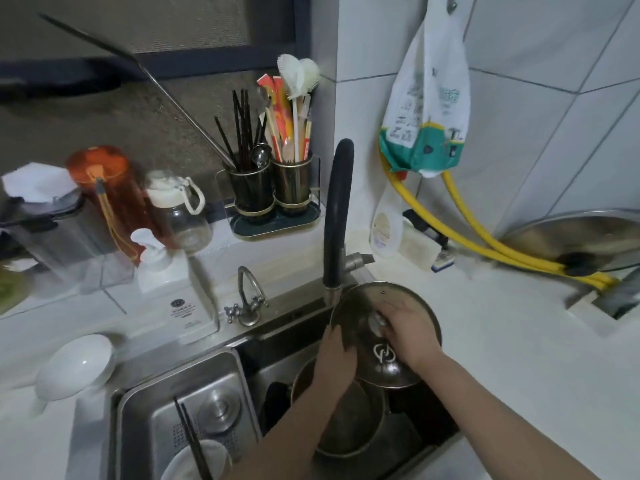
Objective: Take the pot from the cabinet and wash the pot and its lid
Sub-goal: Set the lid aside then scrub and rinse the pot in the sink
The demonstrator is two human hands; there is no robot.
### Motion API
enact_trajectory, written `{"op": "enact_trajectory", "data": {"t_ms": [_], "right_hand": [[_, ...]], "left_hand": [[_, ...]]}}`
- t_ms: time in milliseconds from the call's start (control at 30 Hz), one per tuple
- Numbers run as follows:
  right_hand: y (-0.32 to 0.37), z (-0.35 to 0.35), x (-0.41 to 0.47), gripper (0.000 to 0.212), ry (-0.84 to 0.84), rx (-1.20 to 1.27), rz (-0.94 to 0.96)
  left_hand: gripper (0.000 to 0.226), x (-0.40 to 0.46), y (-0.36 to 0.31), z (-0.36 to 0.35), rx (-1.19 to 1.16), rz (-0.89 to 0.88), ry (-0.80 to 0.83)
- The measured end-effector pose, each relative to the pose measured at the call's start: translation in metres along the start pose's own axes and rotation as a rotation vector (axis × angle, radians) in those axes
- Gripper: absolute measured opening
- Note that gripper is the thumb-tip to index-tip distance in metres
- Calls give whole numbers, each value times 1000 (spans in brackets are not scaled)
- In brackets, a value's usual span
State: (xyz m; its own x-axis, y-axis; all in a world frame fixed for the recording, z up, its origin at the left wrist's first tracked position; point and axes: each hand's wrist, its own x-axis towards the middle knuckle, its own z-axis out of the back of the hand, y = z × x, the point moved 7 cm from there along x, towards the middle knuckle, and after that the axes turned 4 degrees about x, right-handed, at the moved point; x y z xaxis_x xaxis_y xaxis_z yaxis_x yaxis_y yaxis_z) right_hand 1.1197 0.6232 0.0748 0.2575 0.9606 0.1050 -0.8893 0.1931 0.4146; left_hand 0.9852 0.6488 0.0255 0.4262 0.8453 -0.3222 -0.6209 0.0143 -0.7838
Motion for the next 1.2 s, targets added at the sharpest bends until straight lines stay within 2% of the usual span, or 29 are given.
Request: {"op": "enact_trajectory", "data": {"t_ms": [133,233,433,667,900,1200], "right_hand": [[-38,15,7,43,36,0,-30],[-67,21,12,41,45,96,-56],[-117,25,18,16,55,94,-122],[-153,21,19,12,46,151,-176],[-163,18,26,17,55,235,-138],[-177,10,28,31,48,149,-154]], "left_hand": [[55,9,-30,-30,13,-16,54],[61,20,-44,-50,35,4,98],[62,47,-65,-83,113,-42,116],[62,62,-71,-115,227,-83,158],[71,74,-64,-138,317,-122,164],[68,78,-59,-146,408,-170,146]]}}
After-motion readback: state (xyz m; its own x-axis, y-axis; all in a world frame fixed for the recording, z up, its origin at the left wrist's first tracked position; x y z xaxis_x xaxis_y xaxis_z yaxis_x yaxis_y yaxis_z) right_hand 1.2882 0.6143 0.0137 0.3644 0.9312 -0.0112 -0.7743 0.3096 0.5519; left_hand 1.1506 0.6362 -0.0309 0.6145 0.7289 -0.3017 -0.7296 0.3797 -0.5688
